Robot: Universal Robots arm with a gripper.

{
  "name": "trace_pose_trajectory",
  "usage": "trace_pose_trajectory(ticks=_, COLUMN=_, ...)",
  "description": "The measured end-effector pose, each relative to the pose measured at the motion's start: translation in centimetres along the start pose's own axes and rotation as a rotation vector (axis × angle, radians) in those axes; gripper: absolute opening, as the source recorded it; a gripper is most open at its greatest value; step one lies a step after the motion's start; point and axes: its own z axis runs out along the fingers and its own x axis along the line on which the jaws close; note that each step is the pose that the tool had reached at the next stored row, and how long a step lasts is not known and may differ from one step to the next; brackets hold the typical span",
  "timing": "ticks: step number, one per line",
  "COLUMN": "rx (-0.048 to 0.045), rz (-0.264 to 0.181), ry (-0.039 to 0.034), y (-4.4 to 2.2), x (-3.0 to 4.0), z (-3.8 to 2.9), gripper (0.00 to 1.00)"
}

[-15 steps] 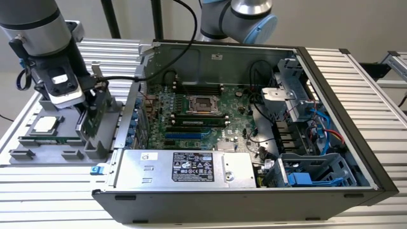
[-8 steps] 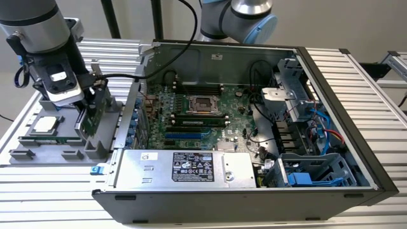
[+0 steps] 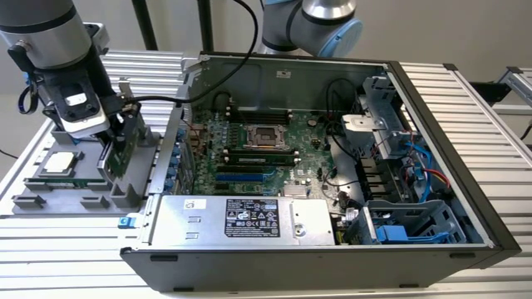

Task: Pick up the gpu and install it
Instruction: 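Pick up the gpu and move the gpu toward the slot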

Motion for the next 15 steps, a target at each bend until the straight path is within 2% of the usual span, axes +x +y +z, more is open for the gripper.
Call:
trace_pose_trajectory(ticks=7, rx=0.0001, rz=0.000, ry=0.0001, y=0.01, x=0.00, z=-0.17, gripper=0.00)
trace_pose_trajectory(ticks=15, rx=0.0001, rz=0.000, ry=0.0002, y=0.03, x=-0.01, z=-0.72, gripper=0.00)
